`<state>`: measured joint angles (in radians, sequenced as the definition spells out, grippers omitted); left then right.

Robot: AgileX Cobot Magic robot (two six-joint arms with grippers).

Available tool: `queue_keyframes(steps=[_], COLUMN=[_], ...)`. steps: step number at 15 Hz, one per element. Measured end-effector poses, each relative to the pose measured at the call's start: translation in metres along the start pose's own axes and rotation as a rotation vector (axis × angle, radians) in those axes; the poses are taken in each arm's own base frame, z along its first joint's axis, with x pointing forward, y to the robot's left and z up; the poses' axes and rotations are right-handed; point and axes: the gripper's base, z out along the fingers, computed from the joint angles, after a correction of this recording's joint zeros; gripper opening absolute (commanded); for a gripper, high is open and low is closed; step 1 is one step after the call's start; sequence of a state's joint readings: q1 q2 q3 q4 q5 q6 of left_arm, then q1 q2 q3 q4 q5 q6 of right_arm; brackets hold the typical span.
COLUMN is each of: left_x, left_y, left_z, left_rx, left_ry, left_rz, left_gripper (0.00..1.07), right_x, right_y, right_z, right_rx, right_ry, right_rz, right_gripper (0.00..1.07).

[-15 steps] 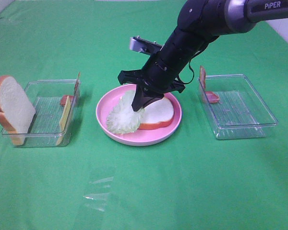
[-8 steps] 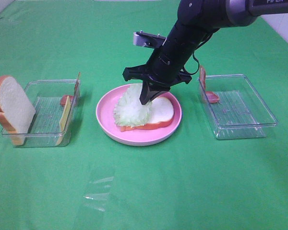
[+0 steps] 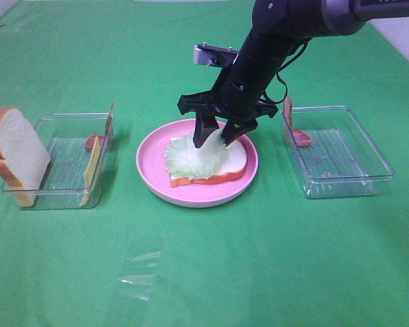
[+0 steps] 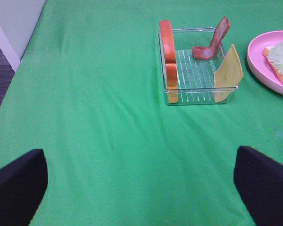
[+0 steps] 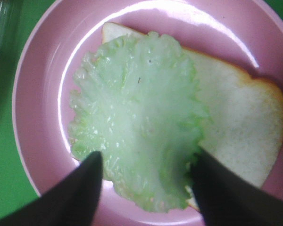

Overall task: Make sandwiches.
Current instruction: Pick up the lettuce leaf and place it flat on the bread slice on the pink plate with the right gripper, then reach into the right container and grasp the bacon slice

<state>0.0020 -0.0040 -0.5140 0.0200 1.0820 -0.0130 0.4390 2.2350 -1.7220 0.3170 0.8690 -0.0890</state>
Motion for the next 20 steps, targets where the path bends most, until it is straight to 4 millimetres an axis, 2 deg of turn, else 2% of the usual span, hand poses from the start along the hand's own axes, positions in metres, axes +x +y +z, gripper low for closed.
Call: queue_keyframes(steps=[2, 4, 6, 7, 9, 11, 12, 13, 15, 16, 20], left_x=[0.0, 0.0, 0.0, 0.0, 0.0, 0.0, 0.0, 0.0, 0.0, 0.0, 0.0], left_y=[0.0, 0.0, 0.0, 0.0, 0.0, 0.0, 0.0, 0.0, 0.0, 0.0, 0.0], left_z=[0.0, 0.0, 0.0, 0.0, 0.0, 0.0, 0.0, 0.0, 0.0, 0.0, 0.0], left_rx=[0.0, 0.0, 0.0, 0.0, 0.0, -0.001, -0.001, -0.001, -0.001, -0.001, -0.001], left_ry=[0.0, 0.0, 0.0, 0.0, 0.0, 0.0, 0.0, 0.0, 0.0, 0.0, 0.0], left_rz=[0.0, 0.0, 0.0, 0.0, 0.0, 0.0, 0.0, 0.0, 0.0, 0.0, 0.0], left_gripper=[1.0, 1.0, 1.0, 1.0, 1.0, 1.0, 1.0, 1.0, 1.0, 1.0, 1.0], right_x=[0.002, 0.002, -0.002, -0.006, -0.015, -0.02, -0.021, -0.021, -0.022, -0.024, -0.026], right_y=[0.0, 0.003, 0.01, 0.015, 0.015, -0.002, -0.018, -0.026, -0.054, -0.07, -0.1], right_z=[-0.001, -0.014, -0.038, -0.063, -0.093, -0.109, -0.115, -0.117, -0.121, -0.118, -0.095], right_rx=[0.008, 0.014, 0.009, 0.023, 0.091, 0.135, 0.149, 0.154, 0.174, 0.181, 0.186], right_ry=[0.025, 0.046, 0.025, -0.007, -0.067, -0.091, -0.097, -0.101, -0.112, -0.123, -0.102], right_rz=[-0.008, -0.026, -0.048, -0.078, -0.083, -0.02, 0.031, 0.051, 0.113, 0.156, 0.215], right_gripper=[0.96, 0.96, 0.96, 0.96, 0.96, 0.96, 0.96, 0.96, 0.96, 0.96, 0.96])
